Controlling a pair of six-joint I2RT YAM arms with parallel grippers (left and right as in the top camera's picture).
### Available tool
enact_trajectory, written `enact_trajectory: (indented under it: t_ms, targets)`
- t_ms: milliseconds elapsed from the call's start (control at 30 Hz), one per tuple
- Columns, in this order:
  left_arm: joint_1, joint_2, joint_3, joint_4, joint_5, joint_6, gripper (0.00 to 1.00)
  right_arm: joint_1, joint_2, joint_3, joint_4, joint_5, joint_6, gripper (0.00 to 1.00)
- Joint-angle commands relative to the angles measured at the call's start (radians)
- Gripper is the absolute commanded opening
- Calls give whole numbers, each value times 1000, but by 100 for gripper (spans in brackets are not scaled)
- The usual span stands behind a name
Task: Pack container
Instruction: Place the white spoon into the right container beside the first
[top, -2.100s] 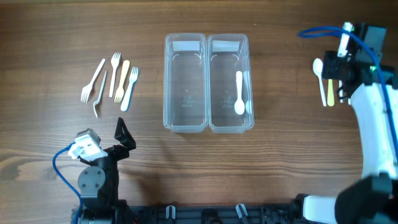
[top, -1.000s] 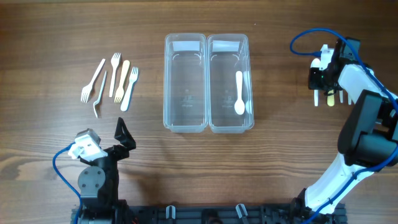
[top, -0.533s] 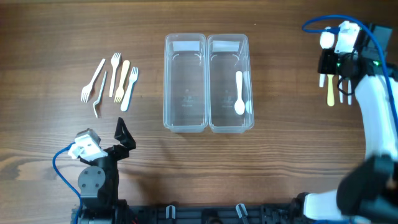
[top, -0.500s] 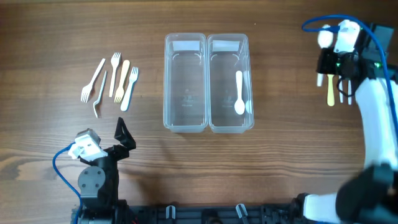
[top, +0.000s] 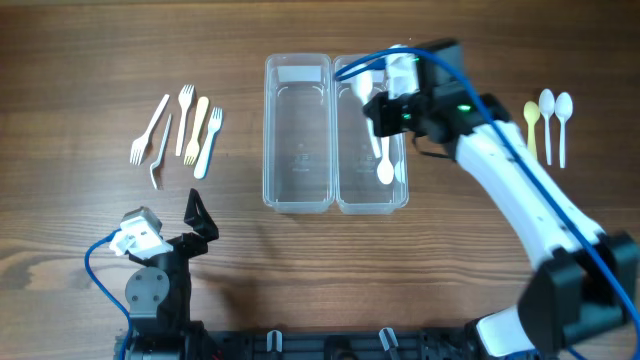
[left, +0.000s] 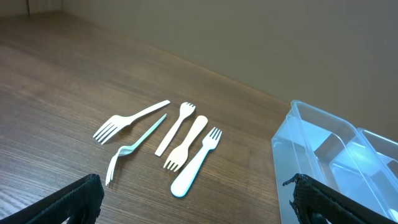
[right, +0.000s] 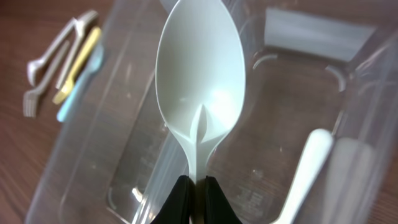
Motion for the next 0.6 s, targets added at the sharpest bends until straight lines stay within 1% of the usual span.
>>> enact_trajectory:
  t_ms: [0, 33, 67, 100, 133, 167, 200, 233, 333, 400, 433, 467, 567]
  targets:
    - [8, -5, -7, 4, -9, 16, 100, 25, 77, 0, 22, 47, 28, 5]
    - [8, -5, -7, 4, -9, 17, 100, 24, 77, 0, 22, 47, 28, 6]
    - [8, -5, -7, 4, -9, 16, 100, 20, 75, 1, 25, 47, 26, 15]
    - [8, -5, -7, 4, -9, 16, 100, 14, 64, 3, 26, 47, 25, 35]
    - [8, -5, -7, 4, -9, 16, 100, 6, 49, 7, 31, 47, 25, 50]
    - [8, -5, -7, 4, -9, 16, 100, -3, 34, 10, 32, 47, 23, 58]
    - [8, -5, -7, 4, -9, 17, 100, -14, 9, 13, 31, 47, 8, 62]
    - [8, -5, -7, 4, -9, 16, 100, -27, -24, 16, 24, 50, -18, 63]
    - [8, -5, -7, 4, -9, 16, 100, -87, -148, 16, 1, 74, -124, 63]
    - [8, -5, -7, 4, -9, 17, 100, -150, -252, 16, -29, 226, -142, 73]
    - [8, -5, -7, 4, -9, 17, 100, -188, -300, 16, -43, 314, -167, 76]
    - [8, -5, -7, 4, -9, 17, 100, -226, -341, 16, -55, 389, -200, 76]
    - [8, -5, -7, 4, -9, 17, 100, -340, -405, 16, -79, 558, -271, 72]
